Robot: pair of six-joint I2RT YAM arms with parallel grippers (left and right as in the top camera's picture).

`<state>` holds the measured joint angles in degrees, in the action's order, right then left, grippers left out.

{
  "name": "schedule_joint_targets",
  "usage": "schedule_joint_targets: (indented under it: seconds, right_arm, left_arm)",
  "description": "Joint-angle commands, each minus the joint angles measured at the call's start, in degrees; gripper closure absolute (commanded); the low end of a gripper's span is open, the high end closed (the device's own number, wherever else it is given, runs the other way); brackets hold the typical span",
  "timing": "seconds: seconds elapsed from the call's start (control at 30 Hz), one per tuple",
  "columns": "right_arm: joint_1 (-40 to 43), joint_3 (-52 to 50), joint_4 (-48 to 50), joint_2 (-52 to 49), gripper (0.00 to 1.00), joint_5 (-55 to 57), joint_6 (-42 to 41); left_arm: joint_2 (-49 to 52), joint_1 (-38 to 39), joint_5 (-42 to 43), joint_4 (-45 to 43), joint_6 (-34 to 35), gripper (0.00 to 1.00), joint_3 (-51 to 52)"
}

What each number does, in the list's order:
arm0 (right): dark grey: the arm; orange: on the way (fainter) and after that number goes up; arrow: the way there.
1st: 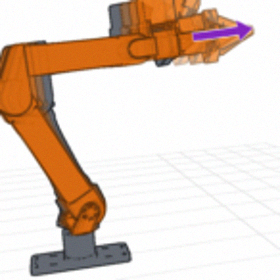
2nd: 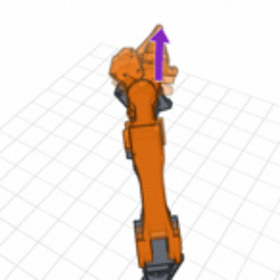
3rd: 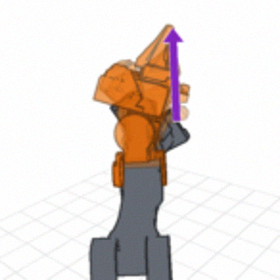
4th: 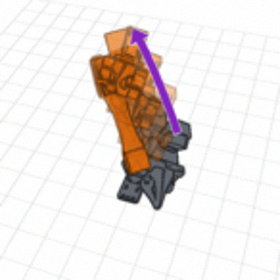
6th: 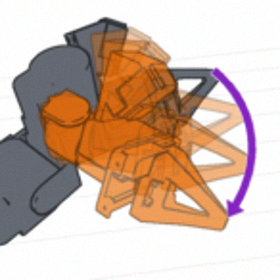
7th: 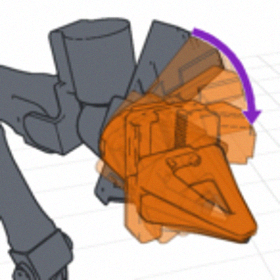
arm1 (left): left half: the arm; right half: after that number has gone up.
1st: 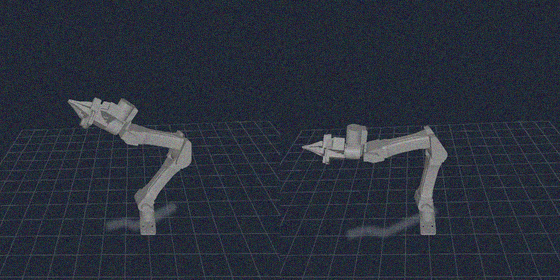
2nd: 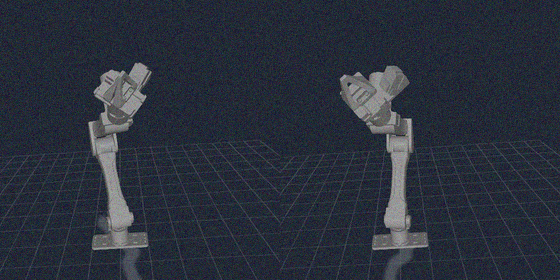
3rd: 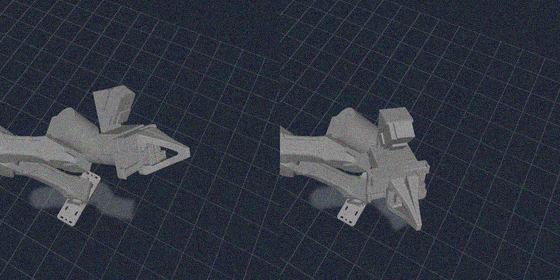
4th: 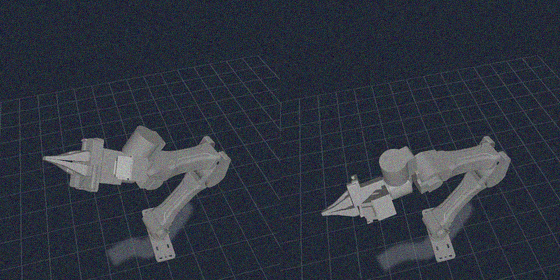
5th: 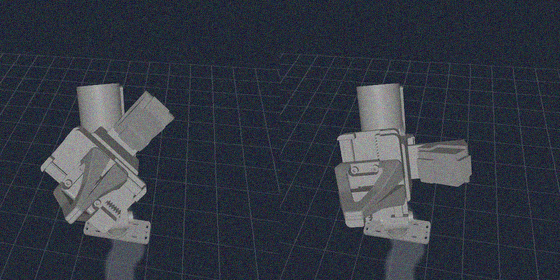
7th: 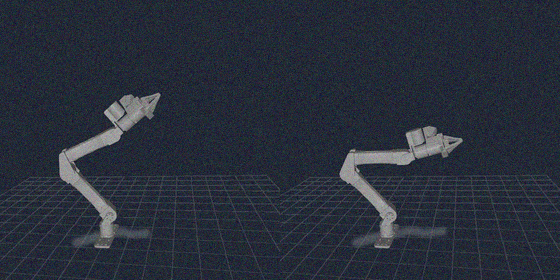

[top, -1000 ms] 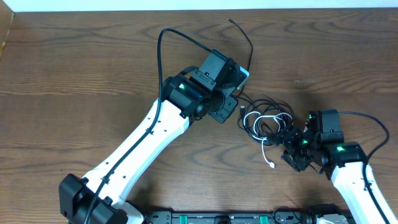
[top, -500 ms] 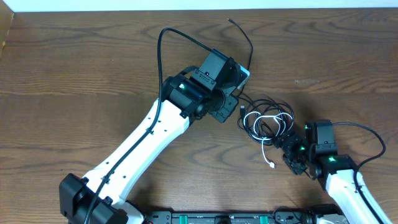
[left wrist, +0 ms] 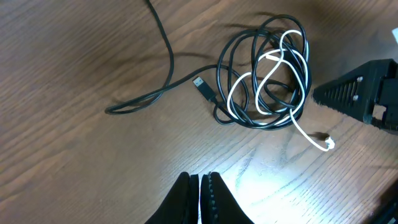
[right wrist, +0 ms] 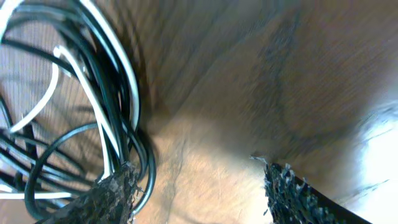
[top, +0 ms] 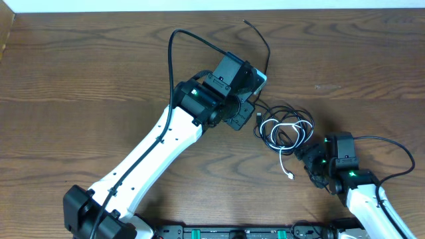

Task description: Untangle cables

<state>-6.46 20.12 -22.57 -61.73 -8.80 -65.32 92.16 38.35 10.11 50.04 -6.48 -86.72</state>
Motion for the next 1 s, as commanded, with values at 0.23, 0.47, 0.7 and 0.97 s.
schedule_joint_targets:
  seconds: [0.23,0.47,0.7,0.97]
  right_arm:
    - [-0.4,-1.2,6.8,-3.4,0.38,2.7,-2.4]
    - [-0.4,-1.2,16.6,-7.6,0.4,0.1,-2.4]
    - [-0.4,-1.2,17.9,-15.3,0.46,2.8,-2.4]
    - [-0.4,-1.2,22.9,-23.5,0.99,-2.3,-2.4]
  left_arm:
    - [0.3,-0.2,-0.7,0.0,-1.0,0.91,0.3]
    - [0.3,-0.2,-0.7,0.0,-1.0,0.92,0.3]
    - [0.4,-0.2,-0.7,0.0,-1.0,0.91,0.3]
    - [1.6,-0.2,-0.4,0.1,-1.0,0.92,0.3]
